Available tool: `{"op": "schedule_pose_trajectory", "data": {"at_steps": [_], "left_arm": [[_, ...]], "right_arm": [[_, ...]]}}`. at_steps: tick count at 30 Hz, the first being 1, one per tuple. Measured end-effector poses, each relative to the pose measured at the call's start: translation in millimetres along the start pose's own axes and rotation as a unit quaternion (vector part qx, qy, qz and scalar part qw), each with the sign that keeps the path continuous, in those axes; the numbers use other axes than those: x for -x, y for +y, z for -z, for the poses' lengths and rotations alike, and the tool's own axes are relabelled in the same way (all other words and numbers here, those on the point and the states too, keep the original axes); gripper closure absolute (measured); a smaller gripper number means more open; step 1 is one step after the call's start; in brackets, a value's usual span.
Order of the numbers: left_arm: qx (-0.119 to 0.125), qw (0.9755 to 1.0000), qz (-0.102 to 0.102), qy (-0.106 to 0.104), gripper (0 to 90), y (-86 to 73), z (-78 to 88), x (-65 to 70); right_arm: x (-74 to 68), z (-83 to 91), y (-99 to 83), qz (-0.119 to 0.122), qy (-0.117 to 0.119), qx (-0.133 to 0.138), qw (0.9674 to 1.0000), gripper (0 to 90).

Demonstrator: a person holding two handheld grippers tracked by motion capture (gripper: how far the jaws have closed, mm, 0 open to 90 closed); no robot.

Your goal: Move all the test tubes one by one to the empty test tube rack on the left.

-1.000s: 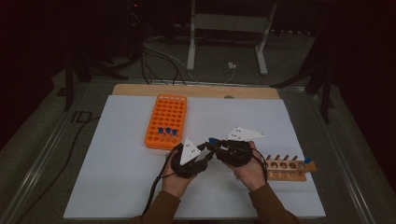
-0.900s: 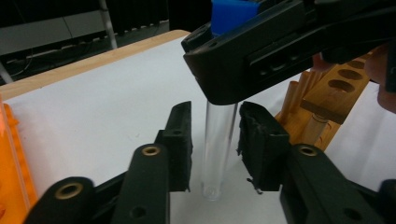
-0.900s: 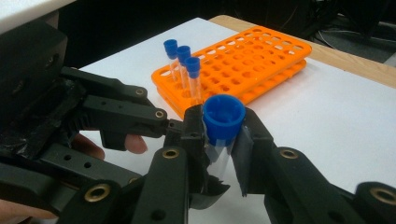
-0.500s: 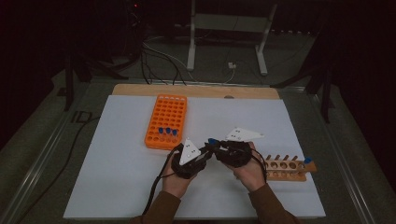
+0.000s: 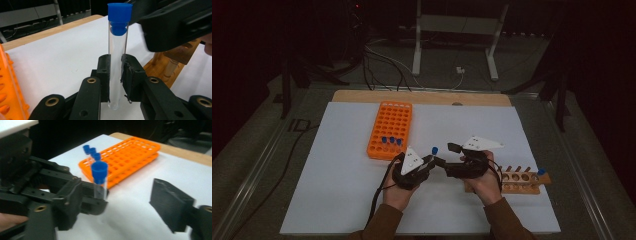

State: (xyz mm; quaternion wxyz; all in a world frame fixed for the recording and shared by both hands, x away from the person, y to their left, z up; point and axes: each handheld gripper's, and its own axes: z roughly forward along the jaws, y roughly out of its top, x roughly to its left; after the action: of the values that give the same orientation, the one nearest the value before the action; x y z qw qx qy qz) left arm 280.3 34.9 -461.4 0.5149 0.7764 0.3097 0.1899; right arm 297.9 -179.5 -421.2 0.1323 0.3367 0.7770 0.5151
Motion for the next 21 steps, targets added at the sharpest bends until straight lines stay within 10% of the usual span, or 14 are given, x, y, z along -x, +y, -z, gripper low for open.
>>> {"op": "schedule_pose_trajectory", "data": {"at_steps": [21], "left_arm": [[0.001, 0.9998, 0.013, 0.016, 76.9, -3.8, 15.0, -15.1]], "right_arm": [[24.8, 29.6, -20.6, -0.002, -0.072, 0.004, 0.9974, 1.2]]}}
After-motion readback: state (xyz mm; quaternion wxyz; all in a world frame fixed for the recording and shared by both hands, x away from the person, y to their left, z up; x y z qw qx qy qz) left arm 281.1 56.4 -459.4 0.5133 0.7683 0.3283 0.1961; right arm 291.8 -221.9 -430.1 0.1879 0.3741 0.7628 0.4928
